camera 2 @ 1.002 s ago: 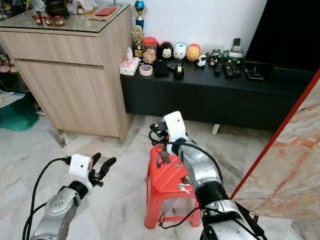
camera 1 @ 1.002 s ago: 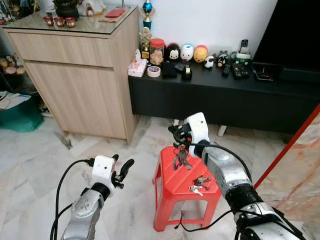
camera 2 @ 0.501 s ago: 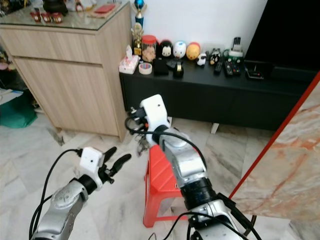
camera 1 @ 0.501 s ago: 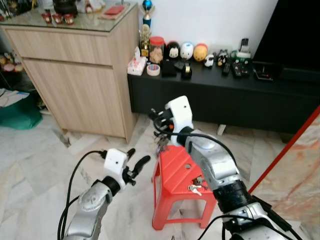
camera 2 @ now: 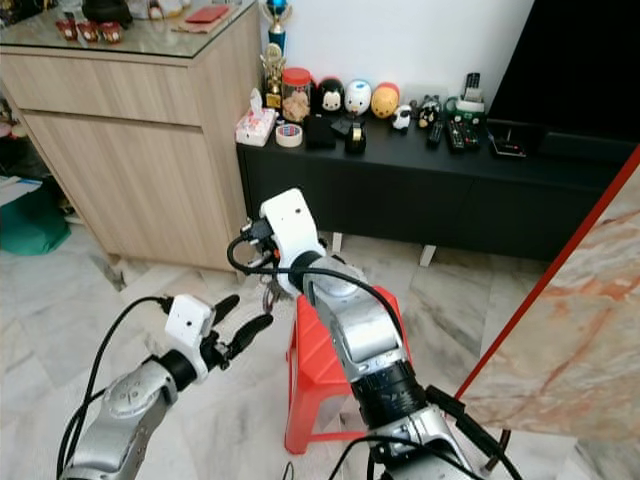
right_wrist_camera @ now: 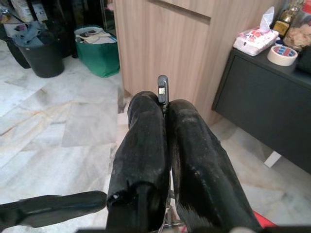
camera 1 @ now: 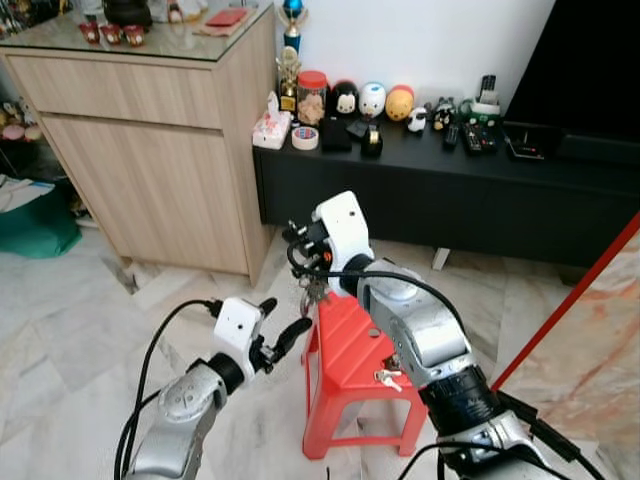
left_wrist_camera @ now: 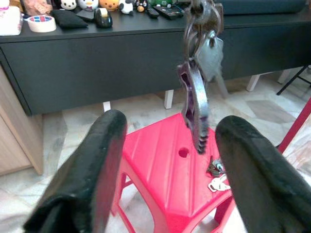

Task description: Hang keys on a hook

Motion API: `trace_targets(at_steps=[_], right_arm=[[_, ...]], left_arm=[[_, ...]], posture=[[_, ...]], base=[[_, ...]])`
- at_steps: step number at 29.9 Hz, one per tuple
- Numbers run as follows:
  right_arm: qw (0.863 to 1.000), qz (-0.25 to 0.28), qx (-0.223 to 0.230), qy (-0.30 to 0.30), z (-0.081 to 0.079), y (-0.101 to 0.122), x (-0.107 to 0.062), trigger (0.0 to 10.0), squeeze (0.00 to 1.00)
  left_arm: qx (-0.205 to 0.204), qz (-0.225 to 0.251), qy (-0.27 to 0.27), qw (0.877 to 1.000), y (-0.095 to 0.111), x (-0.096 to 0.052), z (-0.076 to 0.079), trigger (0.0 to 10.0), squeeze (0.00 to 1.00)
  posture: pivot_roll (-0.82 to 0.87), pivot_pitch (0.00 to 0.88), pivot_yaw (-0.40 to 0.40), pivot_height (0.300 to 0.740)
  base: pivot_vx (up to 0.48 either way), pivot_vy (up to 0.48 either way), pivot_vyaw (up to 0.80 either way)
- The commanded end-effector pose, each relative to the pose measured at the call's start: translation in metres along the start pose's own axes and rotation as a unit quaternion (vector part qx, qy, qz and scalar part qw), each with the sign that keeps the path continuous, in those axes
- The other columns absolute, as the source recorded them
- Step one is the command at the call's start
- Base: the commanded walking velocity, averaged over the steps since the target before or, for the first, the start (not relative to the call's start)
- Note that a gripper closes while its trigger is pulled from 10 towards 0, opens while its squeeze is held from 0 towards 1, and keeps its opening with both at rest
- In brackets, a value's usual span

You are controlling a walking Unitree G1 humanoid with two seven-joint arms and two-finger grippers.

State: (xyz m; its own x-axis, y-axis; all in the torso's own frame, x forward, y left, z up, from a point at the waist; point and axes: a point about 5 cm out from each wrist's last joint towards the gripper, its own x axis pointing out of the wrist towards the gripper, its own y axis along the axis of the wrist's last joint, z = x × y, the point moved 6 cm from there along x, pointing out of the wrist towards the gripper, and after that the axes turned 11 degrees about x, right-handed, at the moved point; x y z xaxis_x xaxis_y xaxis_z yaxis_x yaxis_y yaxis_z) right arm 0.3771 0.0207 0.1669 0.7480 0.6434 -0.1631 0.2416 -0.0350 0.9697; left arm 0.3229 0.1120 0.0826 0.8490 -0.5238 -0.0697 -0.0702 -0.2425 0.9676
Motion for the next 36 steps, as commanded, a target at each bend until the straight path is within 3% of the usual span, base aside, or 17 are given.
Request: trace_targets(at_steps=[1, 2, 3, 24, 25, 26, 27, 28, 29, 36], right_arm=[[1.0, 0.013, -0.008, 0.008, -0.008, 0.01, -0.001, 10.0, 0.0], [1.0, 0.013, -0.008, 0.008, -0.008, 0.01, -0.001, 10.0, 0.0], [1.0, 0.013, -0.009, 0.01, -0.01, 0.01, -0.002, 10.0, 0.0], [0.999, 0.004, -0.005, 0.042, -0.03, 0.009, -0.003, 10.0, 0.0], [0.999, 0.003, -0.005, 0.045, -0.031, 0.009, -0.003, 10.0, 0.0], [0.999, 0.003, -0.005, 0.045, -0.031, 0.009, -0.003, 10.0, 0.0], [0.999, 0.002, -0.005, 0.046, -0.032, 0.008, -0.003, 10.0, 0.0], [0.999, 0.001, -0.005, 0.047, -0.032, 0.008, -0.003, 10.0, 0.0], [0.999, 0.001, -0.003, 0.047, -0.032, 0.008, -0.003, 10.0, 0.0], [0.999, -0.001, 0.0, 0.045, -0.032, 0.007, -0.004, 10.0, 0.0]], left_arm=[[0.006, -0.003, 0.005, 1.0, 0.001, 0.002, -0.001, 10.0, 0.18], [0.006, -0.003, 0.005, 1.0, 0.001, 0.002, -0.001, 10.0, 0.18], [0.008, -0.006, 0.009, 1.0, -0.001, 0.002, -0.002, 10.0, 0.0], [0.008, -0.005, 0.044, 0.999, -0.001, 0.005, -0.011, 10.0, 0.0], [0.009, -0.007, 0.054, 0.998, -0.002, 0.005, -0.014, 4.3, 0.0], [0.009, -0.007, 0.054, 0.998, -0.002, 0.005, -0.014, 4.3, 0.0], [0.01, -0.008, 0.061, 0.998, -0.003, 0.005, -0.016, 0.9, 0.0], [0.011, -0.009, 0.063, 0.998, -0.003, 0.005, -0.017, 0.9, 0.0], [0.011, -0.009, 0.065, 0.998, -0.004, 0.005, -0.018, 0.0, 0.0], [0.011, -0.009, 0.067, 0.998, -0.005, 0.004, -0.019, 0.0, 0.0]], posture=[[0.1, 0.0, -0.082, 0.74], [0.1, 0.0, -0.082, 0.74], [0.1, 0.0, -0.082, 0.74], [0.1, 0.0, -0.087, 0.74], [0.1, 0.0, -0.087, 0.74], [0.1, 0.0, -0.087, 0.74], [0.1, 0.0, -0.087, 0.74], [0.1, 0.0, -0.088, 0.74], [0.1, 0.0, -0.087, 0.74], [0.1, 0.0, -0.086, 0.74]], base=[[0.0, 0.0, 0.0], [0.0, 0.0, 0.0], [0.0, 0.0, 0.0], [0.0, 0.0, 0.0], [0.0, 0.0, 0.0], [0.0, 0.0, 0.0], [0.0, 0.0, 0.0], [0.0, 0.0, 0.0], [0.0, 0.0, 0.0], [0.0, 0.0, 0.0]])
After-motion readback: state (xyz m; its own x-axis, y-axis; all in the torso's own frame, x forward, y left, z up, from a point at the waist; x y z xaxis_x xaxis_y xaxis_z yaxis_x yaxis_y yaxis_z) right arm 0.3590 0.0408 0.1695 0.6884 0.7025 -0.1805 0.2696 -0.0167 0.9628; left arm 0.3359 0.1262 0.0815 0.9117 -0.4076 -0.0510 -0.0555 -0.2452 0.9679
